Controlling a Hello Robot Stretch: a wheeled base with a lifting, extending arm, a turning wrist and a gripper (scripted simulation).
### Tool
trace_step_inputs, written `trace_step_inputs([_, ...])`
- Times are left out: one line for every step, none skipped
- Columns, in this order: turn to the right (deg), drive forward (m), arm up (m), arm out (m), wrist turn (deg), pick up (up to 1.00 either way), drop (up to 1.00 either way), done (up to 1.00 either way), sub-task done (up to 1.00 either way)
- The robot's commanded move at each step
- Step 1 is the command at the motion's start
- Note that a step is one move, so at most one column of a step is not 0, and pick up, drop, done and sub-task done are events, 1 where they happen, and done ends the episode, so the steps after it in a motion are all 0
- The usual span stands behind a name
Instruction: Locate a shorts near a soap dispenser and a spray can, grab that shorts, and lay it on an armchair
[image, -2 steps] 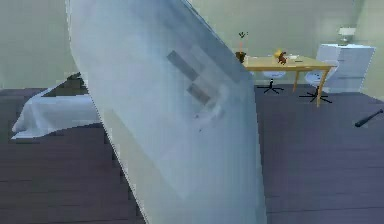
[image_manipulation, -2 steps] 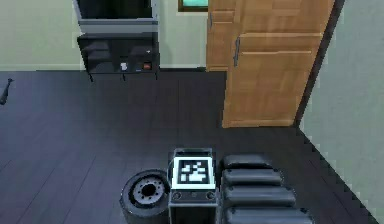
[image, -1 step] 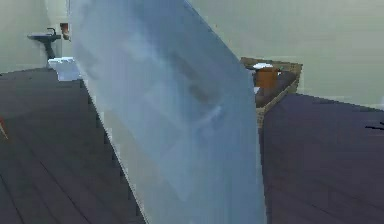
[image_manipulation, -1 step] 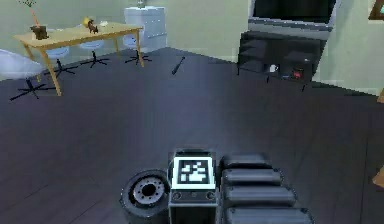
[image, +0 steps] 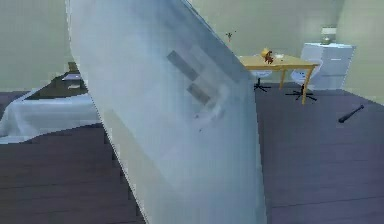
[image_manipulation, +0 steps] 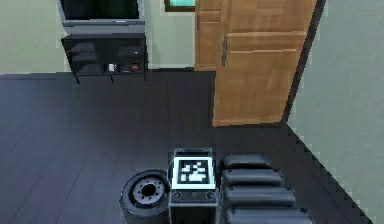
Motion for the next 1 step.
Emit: trace_step_inputs([45.0,0.0,0.0,0.0,0.0,0.0,0.0,0.0,0.0])
